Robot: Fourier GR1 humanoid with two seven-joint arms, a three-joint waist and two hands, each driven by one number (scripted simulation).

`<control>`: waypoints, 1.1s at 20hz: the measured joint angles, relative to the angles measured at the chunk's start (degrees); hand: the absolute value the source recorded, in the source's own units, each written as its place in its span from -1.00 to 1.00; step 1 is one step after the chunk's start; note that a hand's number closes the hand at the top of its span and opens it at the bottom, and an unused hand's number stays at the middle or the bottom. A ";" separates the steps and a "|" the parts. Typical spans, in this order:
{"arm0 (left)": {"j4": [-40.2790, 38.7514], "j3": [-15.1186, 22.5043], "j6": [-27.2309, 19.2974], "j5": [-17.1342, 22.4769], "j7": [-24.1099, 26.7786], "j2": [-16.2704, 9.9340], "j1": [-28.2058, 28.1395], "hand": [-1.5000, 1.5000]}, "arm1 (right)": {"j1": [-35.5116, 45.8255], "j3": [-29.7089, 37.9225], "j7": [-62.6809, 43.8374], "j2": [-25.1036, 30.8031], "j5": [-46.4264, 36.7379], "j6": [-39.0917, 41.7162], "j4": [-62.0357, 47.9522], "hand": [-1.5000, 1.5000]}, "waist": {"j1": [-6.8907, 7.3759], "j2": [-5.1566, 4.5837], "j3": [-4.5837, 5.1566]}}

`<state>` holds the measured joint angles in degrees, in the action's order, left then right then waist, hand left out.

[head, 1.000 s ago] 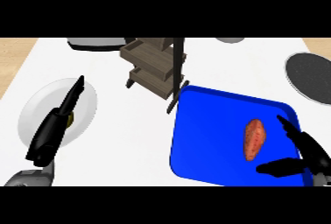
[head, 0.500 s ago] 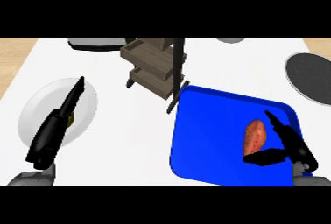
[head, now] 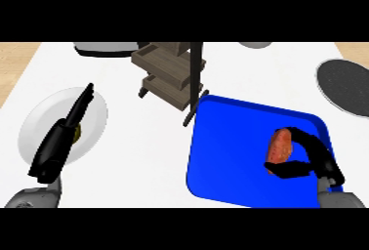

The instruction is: Pick the sweet potato from the tray and place it in the tiered basket

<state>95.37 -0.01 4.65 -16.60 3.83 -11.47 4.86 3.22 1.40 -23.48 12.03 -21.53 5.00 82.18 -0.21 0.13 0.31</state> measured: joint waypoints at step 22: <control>0.40 -1.66 1.05 -0.11 0.81 -0.36 -1.84 0.00 | 5.47 2.79 -31.03 22.14 -15.06 20.37 38.35 1.00 | -0.79 0.45 -0.02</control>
<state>95.78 -1.66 5.70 -16.71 4.63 -11.83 3.02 8.69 4.19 -54.51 34.17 -36.59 25.37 120.53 -1.00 0.58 0.29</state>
